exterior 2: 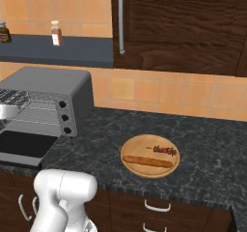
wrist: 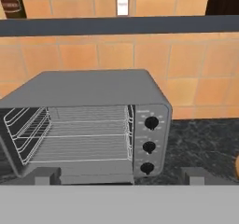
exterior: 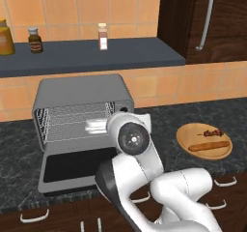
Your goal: Pick up the kebab skewer and baguette bread, and place them inside the toaster oven. Close the toaster oven door and start by setting the timer.
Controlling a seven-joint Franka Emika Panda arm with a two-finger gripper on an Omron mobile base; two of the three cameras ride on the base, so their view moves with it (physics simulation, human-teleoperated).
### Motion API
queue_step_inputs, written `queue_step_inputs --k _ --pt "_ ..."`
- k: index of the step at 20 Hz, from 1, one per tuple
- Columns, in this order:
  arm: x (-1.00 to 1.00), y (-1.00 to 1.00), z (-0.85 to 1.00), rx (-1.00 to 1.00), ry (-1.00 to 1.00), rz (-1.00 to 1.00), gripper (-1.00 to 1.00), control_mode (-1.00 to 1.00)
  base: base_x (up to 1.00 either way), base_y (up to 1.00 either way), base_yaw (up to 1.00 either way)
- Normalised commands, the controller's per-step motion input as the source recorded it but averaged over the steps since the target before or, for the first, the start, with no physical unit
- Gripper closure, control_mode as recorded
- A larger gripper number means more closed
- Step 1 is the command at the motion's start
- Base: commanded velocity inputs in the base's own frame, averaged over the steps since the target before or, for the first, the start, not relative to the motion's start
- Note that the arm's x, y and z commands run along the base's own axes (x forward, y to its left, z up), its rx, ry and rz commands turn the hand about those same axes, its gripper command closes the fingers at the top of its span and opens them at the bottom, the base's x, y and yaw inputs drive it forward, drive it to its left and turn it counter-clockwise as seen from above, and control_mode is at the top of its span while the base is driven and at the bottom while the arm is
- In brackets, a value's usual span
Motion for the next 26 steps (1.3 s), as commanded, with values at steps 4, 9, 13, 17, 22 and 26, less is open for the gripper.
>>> queue_step_inputs --k 4,9,13,17,22,26 --pt "0.39 0.2 -0.09 0.0 0.0 0.0 -1.0 -1.0 0.0 0.0 0.0" --pt "0.41 0.2 -0.1 0.0 0.0 0.0 -1.0 -1.0 0.0 0.0 0.0" --pt "0.34 0.24 -0.28 0.0 0.0 0.0 -1.0 -1.0 0.0 0.0 0.0" --pt "0.34 0.37 -0.38 0.0 -0.04 0.03 -1.0 -1.0 0.0 0.0 0.0" --pt "0.18 0.15 -0.51 0.0 0.0 0.0 -1.0 -1.0 0.0 0.0 0.0" --pt "0.64 -0.09 -0.11 0.0 0.0 0.03 -1.0 -1.0 0.0 0.0 0.0"
